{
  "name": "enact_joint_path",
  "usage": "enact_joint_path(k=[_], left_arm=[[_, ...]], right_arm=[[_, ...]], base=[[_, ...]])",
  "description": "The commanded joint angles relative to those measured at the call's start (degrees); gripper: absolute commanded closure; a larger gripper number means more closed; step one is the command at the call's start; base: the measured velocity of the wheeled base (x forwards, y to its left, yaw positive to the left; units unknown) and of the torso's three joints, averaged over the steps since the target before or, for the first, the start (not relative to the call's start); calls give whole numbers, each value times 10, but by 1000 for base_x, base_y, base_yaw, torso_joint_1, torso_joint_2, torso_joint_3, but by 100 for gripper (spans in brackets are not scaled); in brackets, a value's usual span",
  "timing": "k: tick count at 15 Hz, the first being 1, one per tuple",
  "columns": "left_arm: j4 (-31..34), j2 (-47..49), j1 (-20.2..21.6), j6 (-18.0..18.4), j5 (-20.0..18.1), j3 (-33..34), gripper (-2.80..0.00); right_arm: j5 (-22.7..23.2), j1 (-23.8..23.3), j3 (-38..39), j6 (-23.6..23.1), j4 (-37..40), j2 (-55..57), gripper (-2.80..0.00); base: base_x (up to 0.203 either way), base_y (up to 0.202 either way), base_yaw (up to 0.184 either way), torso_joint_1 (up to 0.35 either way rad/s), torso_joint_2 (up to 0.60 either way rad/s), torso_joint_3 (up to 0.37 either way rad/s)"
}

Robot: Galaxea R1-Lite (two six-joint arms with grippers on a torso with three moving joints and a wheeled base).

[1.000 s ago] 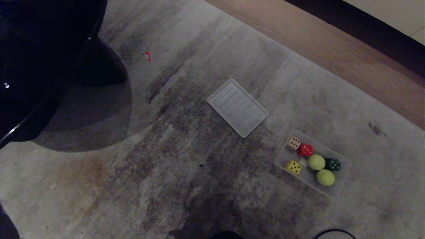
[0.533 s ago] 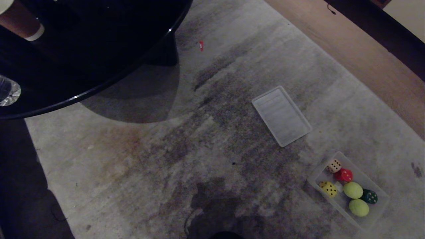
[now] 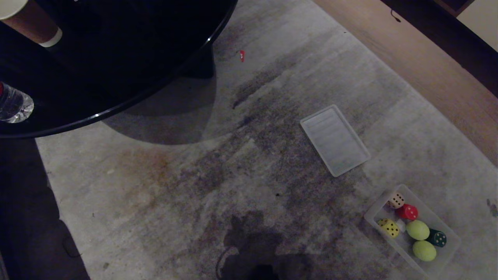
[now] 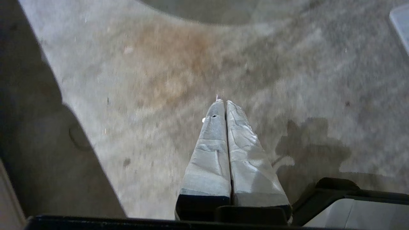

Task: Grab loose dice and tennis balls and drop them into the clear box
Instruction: Close the lid

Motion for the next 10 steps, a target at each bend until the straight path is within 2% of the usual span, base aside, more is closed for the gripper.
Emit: enact_joint_path(k=[1,10], left_arm=[[1,1,0,0,1,1,0],[1,1,0,3,0,1,0]], right_arm=[[0,0,3,-1,0,1,0],[0,0,4,0,0,1,0]], base=[[174,0,0,3,2,3],[183,0,1,3,1,2]])
